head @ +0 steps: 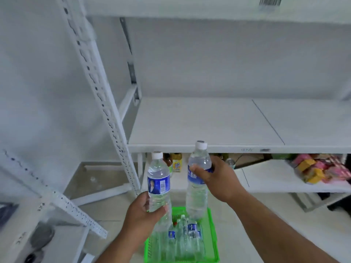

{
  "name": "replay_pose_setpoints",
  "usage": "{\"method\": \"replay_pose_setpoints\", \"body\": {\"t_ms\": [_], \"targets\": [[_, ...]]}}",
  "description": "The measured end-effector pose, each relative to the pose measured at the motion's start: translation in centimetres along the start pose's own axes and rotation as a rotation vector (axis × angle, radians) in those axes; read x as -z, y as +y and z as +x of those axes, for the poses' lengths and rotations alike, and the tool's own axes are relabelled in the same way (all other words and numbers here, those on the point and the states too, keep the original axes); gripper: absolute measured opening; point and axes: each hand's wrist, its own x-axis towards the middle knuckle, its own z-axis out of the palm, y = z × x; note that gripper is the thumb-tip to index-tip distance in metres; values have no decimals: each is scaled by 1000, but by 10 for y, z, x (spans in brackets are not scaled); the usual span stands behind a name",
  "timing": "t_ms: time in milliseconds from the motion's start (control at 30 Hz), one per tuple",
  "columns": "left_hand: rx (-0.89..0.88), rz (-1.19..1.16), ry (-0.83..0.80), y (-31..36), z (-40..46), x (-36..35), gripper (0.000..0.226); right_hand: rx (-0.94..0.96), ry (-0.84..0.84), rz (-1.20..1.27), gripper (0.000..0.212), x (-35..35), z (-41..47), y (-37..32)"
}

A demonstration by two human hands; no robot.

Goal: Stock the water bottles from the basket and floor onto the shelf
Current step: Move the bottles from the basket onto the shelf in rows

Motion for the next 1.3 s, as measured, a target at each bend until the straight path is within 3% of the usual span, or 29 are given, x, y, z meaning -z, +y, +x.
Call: {"method": "replay_pose_setpoints", "body": {"t_ms": [233,433,600,967,1300], "targets": [[-167,8,49,78,-66,39,41,124,99,8,41,46,-56,-88],[-238,23,103,114,-83,42,38,200,108,13,36,72,-73,-121],[-271,-2,124,140,-80,25,37,235,104,33,29,91,-63,-122],[-220,-26,195,172,-41,-25,35,245,28,58,37,131,2,-103],[-163,6,238,176,23,-20,37,185,9,117,41,115,72,-102]]}}
